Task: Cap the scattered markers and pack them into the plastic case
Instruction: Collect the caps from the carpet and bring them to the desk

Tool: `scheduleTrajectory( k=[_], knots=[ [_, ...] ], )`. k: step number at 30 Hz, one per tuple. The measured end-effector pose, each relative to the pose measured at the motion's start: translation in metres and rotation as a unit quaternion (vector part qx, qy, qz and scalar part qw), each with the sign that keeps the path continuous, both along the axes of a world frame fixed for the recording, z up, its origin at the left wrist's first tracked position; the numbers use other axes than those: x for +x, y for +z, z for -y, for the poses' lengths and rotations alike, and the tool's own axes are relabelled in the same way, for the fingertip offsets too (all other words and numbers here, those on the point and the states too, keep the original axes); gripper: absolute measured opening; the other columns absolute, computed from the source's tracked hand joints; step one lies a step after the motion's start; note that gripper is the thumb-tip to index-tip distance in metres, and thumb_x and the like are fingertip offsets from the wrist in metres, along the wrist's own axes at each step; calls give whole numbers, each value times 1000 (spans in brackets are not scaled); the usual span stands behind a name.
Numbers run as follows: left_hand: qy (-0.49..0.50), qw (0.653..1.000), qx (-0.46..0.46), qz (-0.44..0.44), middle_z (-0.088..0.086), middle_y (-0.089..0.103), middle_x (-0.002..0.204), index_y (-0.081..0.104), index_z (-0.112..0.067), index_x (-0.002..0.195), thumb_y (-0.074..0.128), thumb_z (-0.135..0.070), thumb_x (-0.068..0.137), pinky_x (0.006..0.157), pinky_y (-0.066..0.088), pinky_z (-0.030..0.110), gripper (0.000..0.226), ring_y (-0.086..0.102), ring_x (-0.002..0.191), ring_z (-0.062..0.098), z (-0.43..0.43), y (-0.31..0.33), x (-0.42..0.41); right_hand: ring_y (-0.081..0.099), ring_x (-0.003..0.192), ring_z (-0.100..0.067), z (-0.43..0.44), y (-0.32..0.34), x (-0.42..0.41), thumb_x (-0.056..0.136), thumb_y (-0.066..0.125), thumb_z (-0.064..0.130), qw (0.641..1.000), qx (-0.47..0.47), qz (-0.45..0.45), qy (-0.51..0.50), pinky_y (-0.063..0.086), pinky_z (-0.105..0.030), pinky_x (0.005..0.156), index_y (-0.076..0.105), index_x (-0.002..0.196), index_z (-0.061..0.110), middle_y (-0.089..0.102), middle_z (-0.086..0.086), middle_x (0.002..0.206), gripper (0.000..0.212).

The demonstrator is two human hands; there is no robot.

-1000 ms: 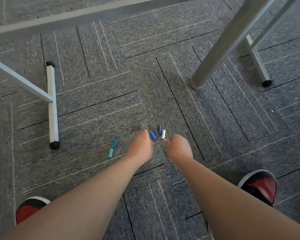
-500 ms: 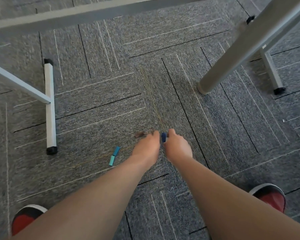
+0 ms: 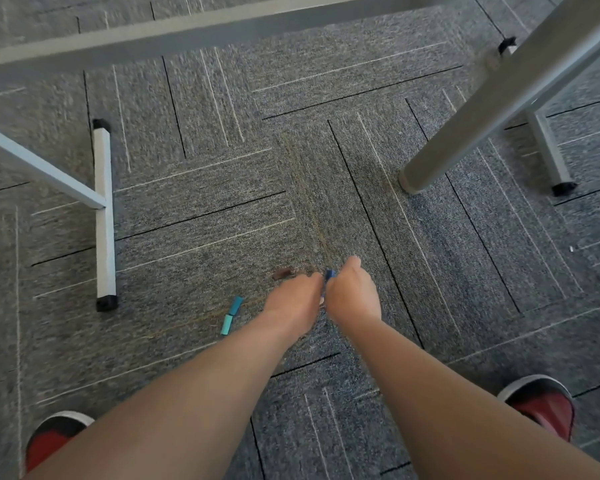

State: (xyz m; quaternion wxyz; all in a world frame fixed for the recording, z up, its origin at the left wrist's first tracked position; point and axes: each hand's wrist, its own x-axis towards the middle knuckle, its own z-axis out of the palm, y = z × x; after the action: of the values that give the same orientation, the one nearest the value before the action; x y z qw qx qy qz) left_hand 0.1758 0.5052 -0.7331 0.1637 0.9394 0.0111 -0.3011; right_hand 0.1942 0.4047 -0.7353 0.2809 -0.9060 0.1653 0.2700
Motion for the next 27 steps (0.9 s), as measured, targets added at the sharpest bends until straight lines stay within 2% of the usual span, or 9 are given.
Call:
scheduleTrajectory(
  k=[3, 5, 9, 11, 14, 16, 19, 23, 27],
  knots=[
    [-42, 999, 12, 7, 2, 54, 78, 47, -15, 104, 46, 3, 93, 53, 47, 36, 21, 55, 64, 21, -1, 2, -2, 62, 78, -24, -2, 1, 5, 99, 46, 12, 1000, -18, -14, 15, 57, -44, 69, 47, 106, 11, 63, -6, 91, 7],
    [-49, 999, 14, 15, 2, 53, 78, 46, -14, 105, 44, 3, 94, 54, 47, 37, 20, 55, 64, 22, -2, 3, -3, 62, 81, -24, -3, 2, 8, 99, 47, 12, 999, -35, -24, 22, 56, -42, 73, 51, 107, 10, 65, -7, 96, 9],
    [19, 1000, 10, 21, 5, 56, 94, 47, -11, 108, 52, 2, 92, 62, 51, 38, 21, 57, 73, 22, -12, 3, -4, 63, 85, -23, -6, 4, 12, 99, 53, 12, 997, -50, -47, 34, 52, -37, 70, 55, 106, 6, 68, -8, 103, 9],
    [45, 998, 11, 39, 3, 55, 90, 47, -12, 105, 56, 1, 91, 59, 49, 35, 21, 56, 72, 18, -21, 1, -2, 65, 85, -24, -10, 3, 14, 98, 56, 12, 996, -54, -55, 42, 55, -37, 72, 58, 102, 4, 69, -9, 100, 8],
    [64, 996, 20, 64, -1, 50, 80, 46, -10, 111, 53, 1, 94, 49, 35, 29, 21, 51, 64, 14, -37, 2, 2, 66, 84, -25, -17, 4, 14, 96, 57, 6, 992, -80, -64, 75, 56, -36, 72, 62, 110, 3, 67, -8, 92, 15],
    [61, 995, 26, 76, -3, 49, 80, 46, -11, 115, 52, 4, 93, 47, 33, 26, 27, 50, 63, 12, -44, 1, 4, 63, 83, -25, -21, 5, 12, 96, 54, 3, 988, -99, -69, 95, 51, -33, 68, 58, 116, 3, 65, -7, 90, 20],
    [46, 995, 32, 80, -3, 49, 85, 47, -14, 120, 55, 6, 89, 52, 42, 29, 38, 53, 68, 12, -50, -1, 6, 66, 94, -27, -25, 4, 9, 96, 49, 1, 982, -128, -66, 126, 54, -35, 73, 51, 126, 4, 68, -11, 108, 30],
    [27, 996, 34, 74, -1, 44, 83, 43, -16, 122, 53, 8, 89, 47, 28, 24, 41, 47, 63, 12, -48, 1, 7, 67, 100, -27, -29, 1, 8, 98, 46, 2, 977, -139, -72, 145, 54, -36, 79, 46, 135, 4, 68, -11, 115, 37],
    [23, 996, 48, 78, 1, 38, 83, 41, -16, 119, 51, 11, 87, 47, 28, 27, 43, 44, 61, 14, -43, 0, 5, 66, 103, -28, -32, 1, 6, 98, 46, 4, 973, -139, -76, 166, 51, -37, 77, 41, 139, 3, 68, -11, 117, 41]
  ],
)
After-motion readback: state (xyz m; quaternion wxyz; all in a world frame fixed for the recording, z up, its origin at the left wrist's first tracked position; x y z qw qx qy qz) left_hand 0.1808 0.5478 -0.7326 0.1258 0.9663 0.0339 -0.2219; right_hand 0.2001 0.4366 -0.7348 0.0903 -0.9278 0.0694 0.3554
